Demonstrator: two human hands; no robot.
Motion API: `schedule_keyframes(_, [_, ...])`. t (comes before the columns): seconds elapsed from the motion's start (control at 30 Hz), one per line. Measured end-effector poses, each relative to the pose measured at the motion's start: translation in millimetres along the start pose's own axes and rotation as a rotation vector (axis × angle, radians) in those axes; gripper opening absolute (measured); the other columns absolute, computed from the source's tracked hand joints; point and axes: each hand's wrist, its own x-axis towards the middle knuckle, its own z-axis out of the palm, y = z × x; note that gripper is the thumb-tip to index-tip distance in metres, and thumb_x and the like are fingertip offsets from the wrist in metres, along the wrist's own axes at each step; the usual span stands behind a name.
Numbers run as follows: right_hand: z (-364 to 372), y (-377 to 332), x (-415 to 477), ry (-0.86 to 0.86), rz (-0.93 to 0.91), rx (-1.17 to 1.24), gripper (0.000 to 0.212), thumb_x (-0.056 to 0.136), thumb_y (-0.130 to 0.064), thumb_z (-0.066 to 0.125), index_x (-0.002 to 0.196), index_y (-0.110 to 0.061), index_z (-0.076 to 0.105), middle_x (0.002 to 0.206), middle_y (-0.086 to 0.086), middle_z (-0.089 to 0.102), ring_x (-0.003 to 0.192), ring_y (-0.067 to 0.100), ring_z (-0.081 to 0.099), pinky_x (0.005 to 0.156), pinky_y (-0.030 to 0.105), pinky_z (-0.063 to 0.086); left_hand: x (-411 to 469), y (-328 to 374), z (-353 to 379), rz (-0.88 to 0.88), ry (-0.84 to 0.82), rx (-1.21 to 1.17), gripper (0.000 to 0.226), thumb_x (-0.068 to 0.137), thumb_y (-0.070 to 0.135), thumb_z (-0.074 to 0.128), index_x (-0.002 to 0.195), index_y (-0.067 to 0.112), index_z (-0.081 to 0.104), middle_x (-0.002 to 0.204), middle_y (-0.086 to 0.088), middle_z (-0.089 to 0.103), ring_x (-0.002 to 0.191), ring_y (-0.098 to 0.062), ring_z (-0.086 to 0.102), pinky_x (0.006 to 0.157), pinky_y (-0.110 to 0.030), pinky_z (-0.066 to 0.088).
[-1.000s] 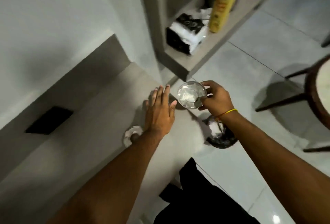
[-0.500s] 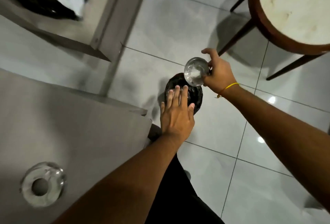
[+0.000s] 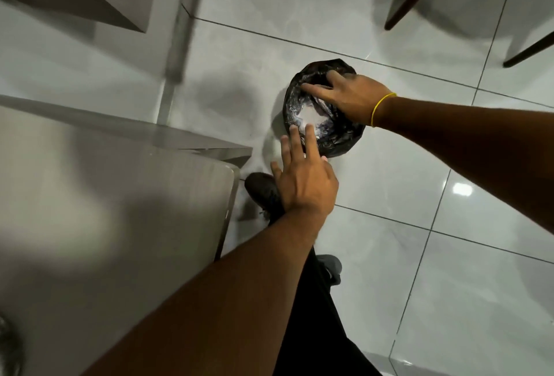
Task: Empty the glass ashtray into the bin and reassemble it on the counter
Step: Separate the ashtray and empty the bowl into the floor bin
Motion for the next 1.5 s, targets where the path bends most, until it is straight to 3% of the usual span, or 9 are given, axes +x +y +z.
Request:
schedule_keyframes(0.37, [20,11,16,-0.152,-0.092,-0.156,0.056,0.100,-0.007,0.041,0.156,-0.012,0.038,0.117,0.026,0.051,0.081,0.044,0.068,0.071,0.054,0.060,-7,-10,17,-0.028,0.045,-0.005,0.076,0.107,0.032,0.049,0.170,0.028,0.007,0.182,-0.007,0.009,0.168,-0.028,0.008,0.127,-0.063,0.029])
schedule_keyframes(0.53, [28,6,22,-0.105,-0.119,-0.103,0.079,0.095,-0.013,0.033,0.168,-0.033,0.013,0.115,0.024,0.049,0.074,0.043,0.067,0.058,0.043,0.048,-6,-11,20,-0.022,0.049,0.004,0.077,0.106,0.032,0.050,0.170,0.027,0.008,0.182,-0.008,0.011,0.168,-0.029,0.009,0.126,-0.062,0.030])
schedule_keyframes(0.7, [34,5,24,-0.177,-0.054,-0.185,0.065,0.097,-0.005,0.054,0.159,-0.009,0.033,0.121,0.025,0.052,0.076,0.043,0.071,0.067,0.050,0.061,-9,-14,22,-0.024,0.041,0.008,0.078,0.106,0.032,0.050,0.171,0.027,0.007,0.182,-0.008,0.011,0.168,-0.028,0.008,0.127,-0.063,0.029])
schedule_keyframes(0.83, [38,7,26,-0.139,-0.053,-0.098,0.085,0.096,-0.005,0.052,0.167,-0.030,0.013,0.116,0.024,0.048,0.073,0.044,0.069,0.056,0.042,0.047,-13,-15,23,-0.024,0.028,-0.006,0.079,0.107,0.031,0.051,0.171,0.027,0.006,0.182,-0.007,0.010,0.168,-0.028,0.007,0.129,-0.063,0.025])
schedule_keyframes(0.97, [42,10,27,-0.193,-0.020,-0.155,0.058,0.099,-0.009,0.051,0.156,-0.008,0.038,0.122,0.026,0.052,0.078,0.045,0.072,0.069,0.052,0.062,-15,-16,25,-0.037,0.011,-0.007,0.079,0.107,0.031,0.051,0.171,0.028,0.004,0.183,-0.005,0.007,0.168,-0.027,0.006,0.130,-0.063,0.023])
schedule_keyframes(1.13, [46,9,27,-0.163,-0.040,-0.096,0.082,0.098,-0.010,0.052,0.167,-0.037,0.016,0.114,0.023,0.050,0.070,0.042,0.069,0.052,0.040,0.042,-15,-12,26,-0.042,0.016,-0.007,0.079,0.106,0.030,0.051,0.171,0.028,0.005,0.183,-0.006,0.007,0.168,-0.027,0.006,0.129,-0.063,0.021])
schedule_keyframes(1.23, [45,8,30,-0.237,-0.016,-0.198,0.058,0.098,-0.008,0.054,0.154,-0.011,0.041,0.123,0.023,0.053,0.078,0.043,0.073,0.064,0.048,0.061,-16,-9,26,-0.038,0.017,-0.007,0.079,0.107,0.031,0.051,0.171,0.028,0.004,0.183,-0.006,0.007,0.168,-0.027,0.005,0.129,-0.063,0.022])
schedule_keyframes(1.4, [39,6,36,-0.173,0.005,-0.109,0.077,0.102,-0.010,0.046,0.168,-0.032,0.014,0.113,0.022,0.047,0.075,0.044,0.069,0.053,0.042,0.044,-18,-7,22,-0.024,0.037,-0.005,0.079,0.106,0.031,0.051,0.170,0.028,0.005,0.182,-0.007,0.009,0.168,-0.027,0.005,0.129,-0.063,0.023])
schedule_keyframes(1.5, [36,6,37,-0.231,0.025,-0.170,0.050,0.103,-0.012,0.047,0.153,-0.008,0.044,0.122,0.024,0.051,0.084,0.046,0.072,0.066,0.051,0.060,-21,-6,19,-0.029,0.037,-0.002,0.080,0.106,0.029,0.051,0.171,0.028,0.004,0.183,-0.008,0.007,0.168,-0.028,0.005,0.129,-0.064,0.022])
